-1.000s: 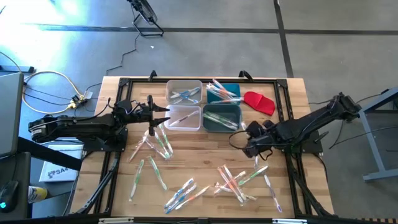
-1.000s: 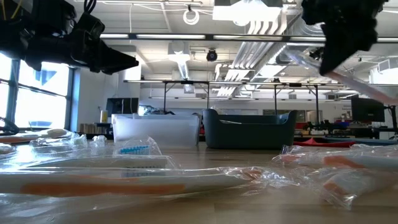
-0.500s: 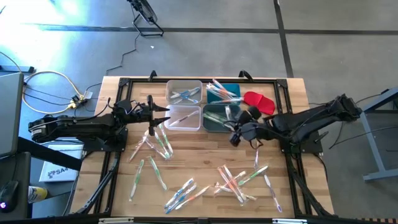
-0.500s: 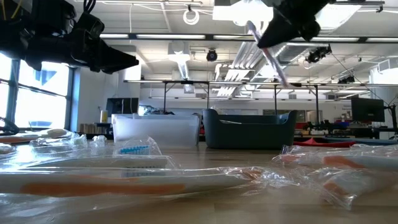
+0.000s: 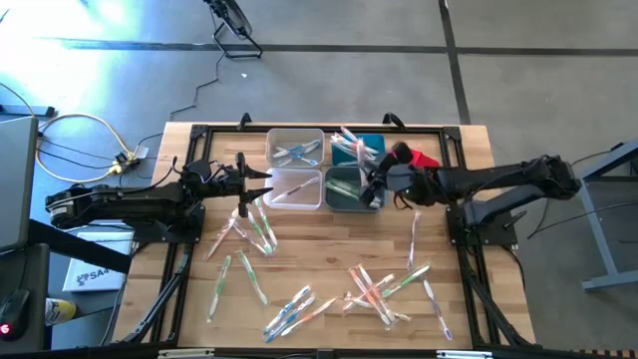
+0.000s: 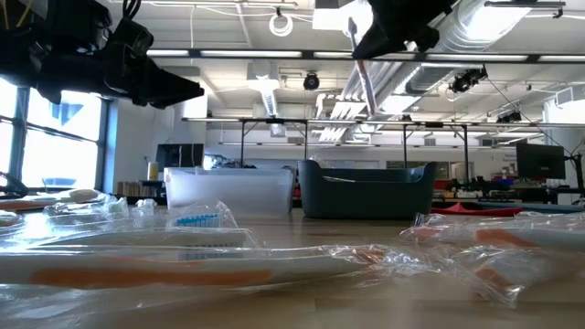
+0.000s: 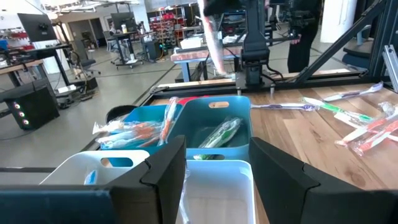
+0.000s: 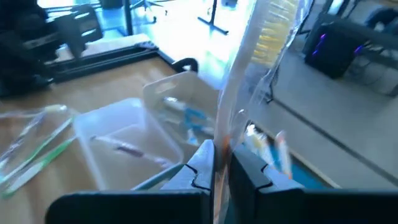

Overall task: Pick & Place Toothbrushes
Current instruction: Put the orange toothbrush into the blue bin

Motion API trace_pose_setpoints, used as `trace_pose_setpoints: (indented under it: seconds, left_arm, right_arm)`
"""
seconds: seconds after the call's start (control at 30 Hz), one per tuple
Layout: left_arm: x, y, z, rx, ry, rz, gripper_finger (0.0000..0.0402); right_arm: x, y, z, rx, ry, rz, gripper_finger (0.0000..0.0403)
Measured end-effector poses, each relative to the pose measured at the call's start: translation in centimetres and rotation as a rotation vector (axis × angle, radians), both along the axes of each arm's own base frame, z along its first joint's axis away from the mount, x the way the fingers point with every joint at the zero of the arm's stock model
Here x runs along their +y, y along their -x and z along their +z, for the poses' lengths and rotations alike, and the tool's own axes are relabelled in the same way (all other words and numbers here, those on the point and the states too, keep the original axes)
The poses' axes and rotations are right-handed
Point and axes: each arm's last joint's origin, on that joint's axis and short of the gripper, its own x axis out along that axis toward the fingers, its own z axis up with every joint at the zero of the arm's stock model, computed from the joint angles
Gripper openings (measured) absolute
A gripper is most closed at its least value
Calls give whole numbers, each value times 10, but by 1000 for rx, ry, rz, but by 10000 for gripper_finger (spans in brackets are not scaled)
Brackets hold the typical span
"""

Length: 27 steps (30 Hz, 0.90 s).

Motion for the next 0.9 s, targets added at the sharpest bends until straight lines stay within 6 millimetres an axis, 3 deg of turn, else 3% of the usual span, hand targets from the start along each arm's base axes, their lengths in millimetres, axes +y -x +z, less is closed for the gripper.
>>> trace_pose_setpoints:
  seconds: [0.3, 0.5, 0.9]
  left_arm:
    - [0, 0, 0, 1, -5, 0, 171]
    - [0, 0, 0, 0, -6, 11, 171]
    - [1, 0, 0, 1, -8, 35, 171]
  right_arm:
    - [-32, -11, -3, 49, 115, -53, 18]
    - [-55, -23, -19, 147, 177, -88, 16]
    - [-112, -24, -46, 225, 128, -192, 16]
